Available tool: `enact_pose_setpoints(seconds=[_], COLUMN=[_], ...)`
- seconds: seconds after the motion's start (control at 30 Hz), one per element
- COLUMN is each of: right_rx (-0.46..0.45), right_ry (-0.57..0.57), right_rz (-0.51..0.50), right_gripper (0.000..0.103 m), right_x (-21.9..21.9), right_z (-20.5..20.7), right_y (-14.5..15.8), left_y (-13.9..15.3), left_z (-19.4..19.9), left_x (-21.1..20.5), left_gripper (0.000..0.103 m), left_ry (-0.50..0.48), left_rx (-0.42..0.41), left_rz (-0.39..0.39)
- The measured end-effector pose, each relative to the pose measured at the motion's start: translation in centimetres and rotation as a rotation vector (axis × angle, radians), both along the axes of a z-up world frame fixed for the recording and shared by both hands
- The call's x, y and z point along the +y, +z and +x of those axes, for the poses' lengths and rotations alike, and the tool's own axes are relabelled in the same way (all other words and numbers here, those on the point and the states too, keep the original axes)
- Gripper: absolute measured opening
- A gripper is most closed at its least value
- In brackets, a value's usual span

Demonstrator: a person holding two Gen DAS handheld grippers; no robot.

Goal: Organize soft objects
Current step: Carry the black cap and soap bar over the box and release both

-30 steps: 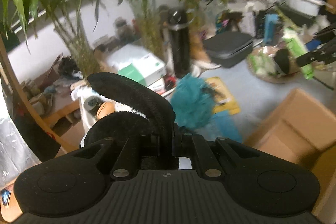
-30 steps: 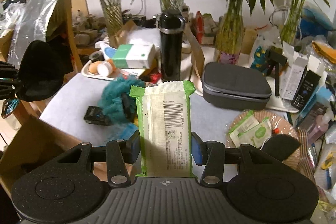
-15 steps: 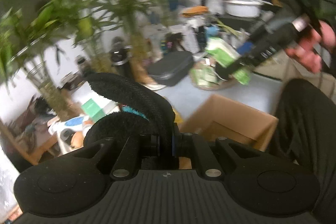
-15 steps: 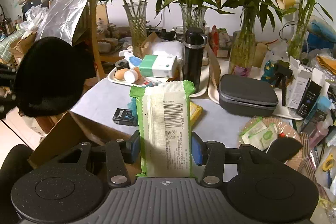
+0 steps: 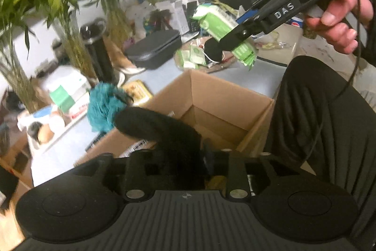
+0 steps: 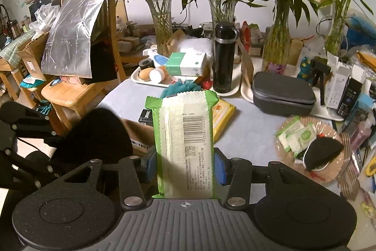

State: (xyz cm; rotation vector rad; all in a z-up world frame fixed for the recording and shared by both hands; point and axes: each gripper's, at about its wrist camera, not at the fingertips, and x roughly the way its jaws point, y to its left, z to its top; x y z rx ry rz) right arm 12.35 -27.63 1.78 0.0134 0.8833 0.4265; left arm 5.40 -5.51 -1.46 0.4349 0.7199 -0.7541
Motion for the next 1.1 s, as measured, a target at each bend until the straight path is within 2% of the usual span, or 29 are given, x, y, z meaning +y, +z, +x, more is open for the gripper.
enact_pose_setpoints(seconds=[0.03, 0.13, 0.33, 0.6, 0.8, 1.0, 1.1], right_rx=[0.005, 0.023, 0.044, 0.086, 0.136, 0.214, 0.287], right_ry=[-0.001, -0.008, -0.001, 0.005, -0.011, -0.05, -0.081], right_rz=[0.006, 0.024, 0.034, 0.032, 0.055, 0.113, 0.115], right_gripper=[0.051, 0.051, 0.051, 0.051, 0.051, 0.051, 0.052], right_x=[0.0, 0.0, 0.8, 1.5, 2.1, 2.8, 3.2], right_z=[-0.1, -0.3, -0.8, -0.7, -0.2, 0.9, 1.7], right_y=[-0.1, -0.2, -0.5, -1.2, -1.7, -1.7, -2.4], left_y=[-0.1, -0.1, 0.3, 0.1, 0.0, -0.1, -0.1], left_z=[-0.2, -0.9, -2.3, -3.4, -4.0, -3.9, -3.8], left_x=[0.1, 0.7, 2.2, 4.5, 5.1, 5.9, 6.2], left_gripper=[0.052, 0.064, 0.064, 0.064, 0.064, 0.064, 0.065], left_ry=[0.007, 0.051, 0.154, 0.31, 0.364, 0.404, 0.429], left_rx=[0.003, -0.011, -0.034, -0.025, -0.033, -0.008, 0.006], left_rz=[-0.011, -0.039, -0.092, -0.189, -0.201, -0.226, -0.232])
